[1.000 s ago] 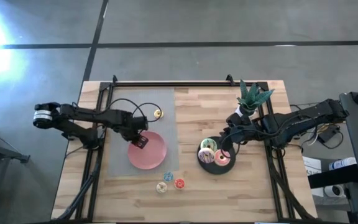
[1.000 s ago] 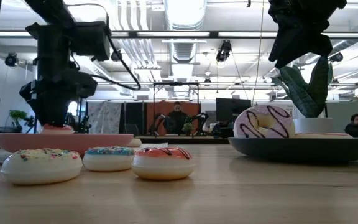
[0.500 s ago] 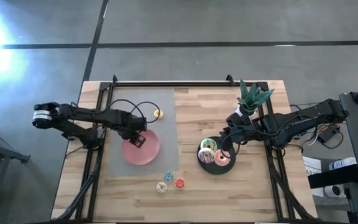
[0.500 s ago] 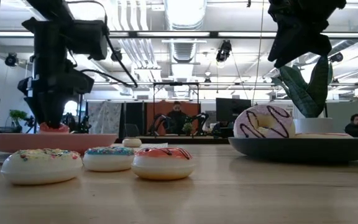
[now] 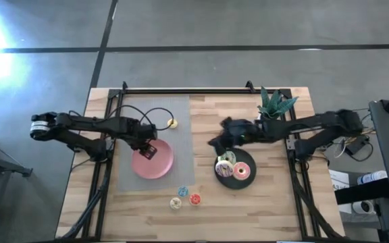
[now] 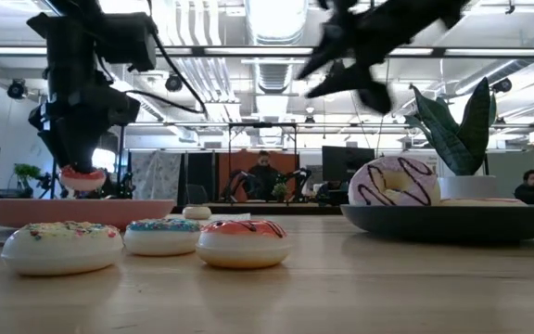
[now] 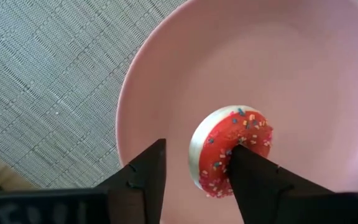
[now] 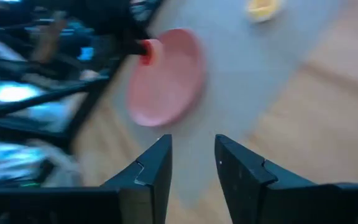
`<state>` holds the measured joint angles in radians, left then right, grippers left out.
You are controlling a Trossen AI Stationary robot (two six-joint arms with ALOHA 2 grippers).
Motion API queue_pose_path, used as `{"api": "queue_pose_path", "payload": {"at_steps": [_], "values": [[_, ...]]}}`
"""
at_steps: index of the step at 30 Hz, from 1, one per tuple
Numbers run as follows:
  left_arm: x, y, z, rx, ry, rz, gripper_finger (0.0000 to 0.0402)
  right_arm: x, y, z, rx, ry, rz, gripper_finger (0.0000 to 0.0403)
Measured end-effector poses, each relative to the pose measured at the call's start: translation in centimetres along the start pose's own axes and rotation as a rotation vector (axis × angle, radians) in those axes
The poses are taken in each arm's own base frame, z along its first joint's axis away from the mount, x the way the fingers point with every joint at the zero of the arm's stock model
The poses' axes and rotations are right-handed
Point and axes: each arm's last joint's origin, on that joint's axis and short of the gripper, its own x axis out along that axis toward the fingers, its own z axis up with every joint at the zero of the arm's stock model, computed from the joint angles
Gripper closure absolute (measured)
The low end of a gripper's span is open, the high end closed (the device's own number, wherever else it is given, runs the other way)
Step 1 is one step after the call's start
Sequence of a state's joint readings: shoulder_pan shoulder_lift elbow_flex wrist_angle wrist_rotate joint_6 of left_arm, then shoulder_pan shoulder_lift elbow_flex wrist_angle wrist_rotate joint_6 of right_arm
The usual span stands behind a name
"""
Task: Pick & Place donuts
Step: Put the small red donut on the pink plate
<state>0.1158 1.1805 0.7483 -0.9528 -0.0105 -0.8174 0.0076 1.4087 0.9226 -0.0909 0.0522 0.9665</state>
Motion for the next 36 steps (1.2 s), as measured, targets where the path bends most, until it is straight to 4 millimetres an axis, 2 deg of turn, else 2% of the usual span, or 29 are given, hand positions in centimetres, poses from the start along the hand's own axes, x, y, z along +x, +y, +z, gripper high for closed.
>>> {"api": "queue_pose_path", "payload": {"at_steps": [5,11,17,23,30,36], "values": [[-0.9,0.3,-0.3,-0.007,-0.045,-0.064,0.0262,4.9,-0.2,0.4,0.089,0.036,0.177,0.0322],[-1.2,0.6,-0.7,-0.053,-0.105,-0.178,0.0287,10.0,0.7,0.7,0.124,0.092,0.229,0.0363],[-0.8,1.0,-1.2,-0.08,-0.116,-0.217,0.0317,14.5,3.6,2.5,0.026,0.126,0.336,0.0369],[-0.8,1.4,-1.6,-0.111,-0.12,-0.232,0.0321,19.4,3.9,3.7,-0.002,0.187,0.325,0.0369],[-1.2,2.2,-2.3,-0.115,-0.152,-0.271,0.0321,22.6,3.6,4.4,0.014,0.179,0.334,0.0369],[-0.4,2.8,-2.9,-0.142,-0.162,-0.291,0.0321,23.5,3.8,5.2,0.016,0.156,0.351,0.0369]]}}
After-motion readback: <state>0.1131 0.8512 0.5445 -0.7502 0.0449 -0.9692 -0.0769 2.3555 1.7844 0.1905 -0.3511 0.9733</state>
